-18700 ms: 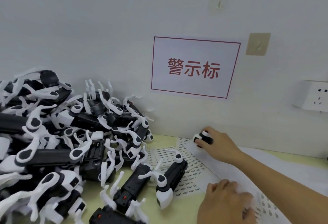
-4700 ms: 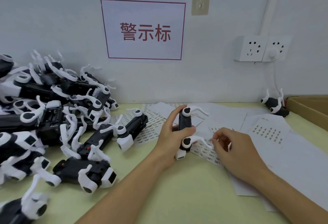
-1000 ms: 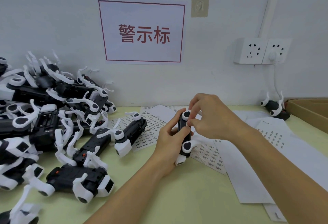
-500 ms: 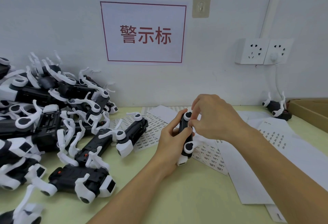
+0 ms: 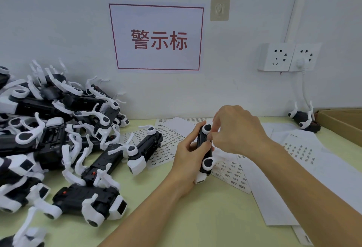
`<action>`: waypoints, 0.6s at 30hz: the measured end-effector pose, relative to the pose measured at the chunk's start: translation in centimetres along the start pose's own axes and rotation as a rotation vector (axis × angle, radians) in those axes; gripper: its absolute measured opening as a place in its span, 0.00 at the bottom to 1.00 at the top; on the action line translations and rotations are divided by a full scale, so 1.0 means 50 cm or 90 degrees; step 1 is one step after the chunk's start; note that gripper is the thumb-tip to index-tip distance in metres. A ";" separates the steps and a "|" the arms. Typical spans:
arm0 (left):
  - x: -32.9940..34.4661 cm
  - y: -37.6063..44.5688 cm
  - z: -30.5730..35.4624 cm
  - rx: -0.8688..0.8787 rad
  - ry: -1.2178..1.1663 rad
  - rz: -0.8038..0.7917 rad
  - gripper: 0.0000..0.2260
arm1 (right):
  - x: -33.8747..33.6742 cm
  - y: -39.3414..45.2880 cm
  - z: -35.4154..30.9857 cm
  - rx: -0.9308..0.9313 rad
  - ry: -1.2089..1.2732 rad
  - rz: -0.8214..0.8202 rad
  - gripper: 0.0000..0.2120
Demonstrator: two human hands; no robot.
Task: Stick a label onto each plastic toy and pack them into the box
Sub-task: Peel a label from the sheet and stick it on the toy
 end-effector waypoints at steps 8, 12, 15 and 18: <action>0.001 -0.005 0.004 0.008 0.010 -0.014 0.21 | -0.003 -0.001 0.009 0.057 0.038 -0.021 0.07; 0.002 -0.005 0.003 0.009 0.004 -0.014 0.23 | -0.003 0.006 0.026 0.089 0.171 -0.097 0.08; 0.000 -0.004 0.004 0.007 -0.011 -0.014 0.22 | -0.004 0.008 0.034 0.066 0.263 -0.138 0.05; -0.002 -0.004 0.006 0.003 -0.029 -0.015 0.22 | -0.008 0.006 0.040 0.035 0.295 -0.178 0.02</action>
Point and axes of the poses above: each hand's wrist, its own y-axis towards the middle knuckle, its own x-axis out of the palm, z = x × y, the point moved 3 cm from there along y, towards the middle knuckle, and after that the axes turned 10 degrees about -z, right-handed, at the moved point
